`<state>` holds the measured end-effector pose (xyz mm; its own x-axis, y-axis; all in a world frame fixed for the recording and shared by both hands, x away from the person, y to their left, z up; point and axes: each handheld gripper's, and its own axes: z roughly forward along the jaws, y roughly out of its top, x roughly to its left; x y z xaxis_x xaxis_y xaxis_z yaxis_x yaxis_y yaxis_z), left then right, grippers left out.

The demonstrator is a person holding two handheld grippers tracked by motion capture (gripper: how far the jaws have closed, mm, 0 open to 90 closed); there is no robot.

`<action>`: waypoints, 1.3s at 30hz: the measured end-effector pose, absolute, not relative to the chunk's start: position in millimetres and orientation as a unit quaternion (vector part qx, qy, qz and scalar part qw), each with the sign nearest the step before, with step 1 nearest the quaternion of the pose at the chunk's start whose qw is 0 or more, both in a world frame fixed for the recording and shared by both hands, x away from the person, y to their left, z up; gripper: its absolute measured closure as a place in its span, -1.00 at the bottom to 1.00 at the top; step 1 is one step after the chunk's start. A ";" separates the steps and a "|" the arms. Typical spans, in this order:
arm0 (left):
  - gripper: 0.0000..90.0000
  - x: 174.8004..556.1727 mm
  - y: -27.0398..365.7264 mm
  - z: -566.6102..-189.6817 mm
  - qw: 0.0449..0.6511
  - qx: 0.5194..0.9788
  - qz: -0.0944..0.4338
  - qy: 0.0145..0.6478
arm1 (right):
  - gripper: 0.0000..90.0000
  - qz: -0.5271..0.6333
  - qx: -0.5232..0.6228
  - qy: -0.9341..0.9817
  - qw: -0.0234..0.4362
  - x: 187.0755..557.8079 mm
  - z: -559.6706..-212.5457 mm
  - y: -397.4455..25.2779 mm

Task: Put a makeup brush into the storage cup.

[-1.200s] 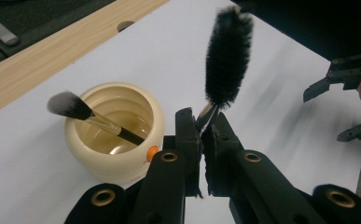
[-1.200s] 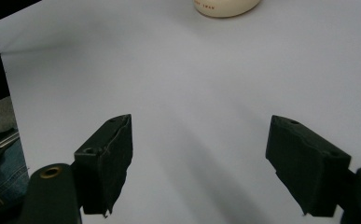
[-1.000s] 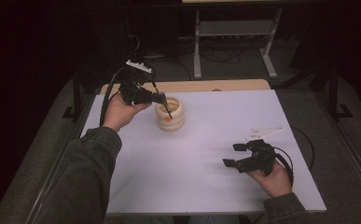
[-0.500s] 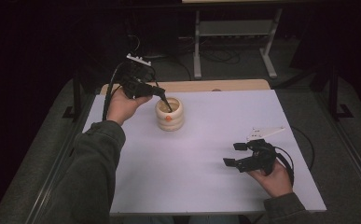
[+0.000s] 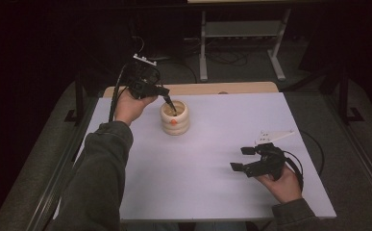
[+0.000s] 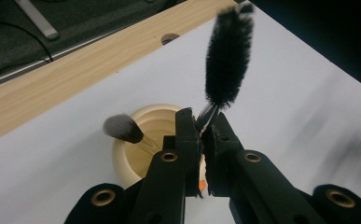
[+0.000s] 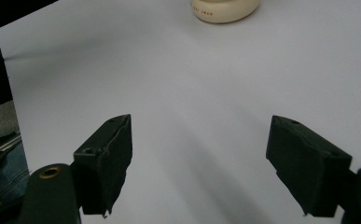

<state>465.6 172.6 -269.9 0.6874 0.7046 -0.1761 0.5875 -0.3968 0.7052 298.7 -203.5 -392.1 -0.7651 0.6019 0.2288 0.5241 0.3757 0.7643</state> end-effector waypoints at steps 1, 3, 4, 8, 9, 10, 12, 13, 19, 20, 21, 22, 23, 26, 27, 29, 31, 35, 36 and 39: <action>0.90 466.8 172.9 -270.5 0.385 0.834 0.077 0.388 | -0.52 0.444 0.340 0.828 0.044 298.8 -392.1 -203.5; 0.89 468.3 172.0 -272.3 0.391 0.827 0.079 0.396 | -0.52 0.444 0.339 0.828 0.044 299.0 -392.0 -203.9; 0.90 469.5 172.5 -272.6 0.387 0.829 0.079 0.395 | -0.52 0.444 0.339 0.828 0.044 299.0 -391.9 -204.1; 0.89 472.7 170.6 -276.2 0.387 0.825 0.083 0.403 | -0.52 0.446 0.340 0.827 0.043 299.2 -391.9 -204.3; 0.89 473.4 169.9 -277.2 0.385 0.825 0.085 0.405 | -0.52 0.446 0.339 0.827 0.043 299.5 -391.9 -204.4; 0.89 474.1 169.7 -278.0 0.383 0.827 0.086 0.404 | -0.52 0.446 0.340 0.827 0.043 299.4 -391.9 -204.4; 0.89 475.5 167.8 -280.3 0.382 0.826 0.086 0.405 | -0.52 0.447 0.339 0.826 0.043 299.7 -392.0 -204.6; 0.89 476.0 166.7 -281.3 0.383 0.825 0.087 0.407 | -0.52 0.447 0.340 0.826 0.042 299.7 -392.0 -204.8; 0.89 478.5 162.0 -286.0 0.380 0.823 0.091 0.411 | -0.52 0.447 0.340 0.826 0.042 299.8 -392.1 -205.5; 0.89 479.5 161.9 -286.8 0.379 0.825 0.092 0.409 | -0.52 0.447 0.340 0.826 0.042 299.9 -392.1 -205.5; 0.89 479.8 161.5 -287.5 0.377 0.825 0.093 0.410 | -0.52 0.448 0.340 0.826 0.041 299.9 -392.2 -205.5; 0.89 480.1 160.6 -288.3 0.378 0.823 0.094 0.413 | -0.52 0.448 0.339 0.826 0.041 299.9 -392.1 -205.6; 0.89 480.8 160.5 -288.8 0.377 0.824 0.094 0.413 | -0.51 0.448 0.339 0.826 0.040 299.8 -392.0 -205.7; 0.89 482.5 159.8 -290.6 0.374 0.825 0.095 0.414 | -0.52 0.448 0.341 0.826 0.039 299.8 -391.9 -205.8; 0.89 483.1 159.5 -291.6 0.372 0.826 0.094 0.413 | -0.51 0.447 0.341 0.826 0.039 299.7 -391.9 -205.7; 0.89 483.5 158.1 -293.8 0.371 0.824 0.094 0.418 | -0.52 0.448 0.341 0.826 0.039 299.8 -392.0 -205.7; 0.89 484.1 157.4 -295.3 0.366 0.826 0.093 0.419 | -0.51 0.447 0.341 0.826 0.039 299.9 -392.0 -205.8; 0.89 485.2 155.2 -299.4 0.371 0.820 0.092 0.427 | -0.52 0.447 0.340 0.826 0.039 299.9 -392.1 -205.8; 0.89 485.1 154.5 -300.5 0.367 0.820 0.092 0.429 | -0.51 0.448 0.340 0.826 0.039 299.8 -392.2 -205.7; 0.89 485.6 152.9 -305.6 0.364 0.822 0.090 0.429 | -0.51 0.447 0.340 0.826 0.038 299.6 -392.0 -205.9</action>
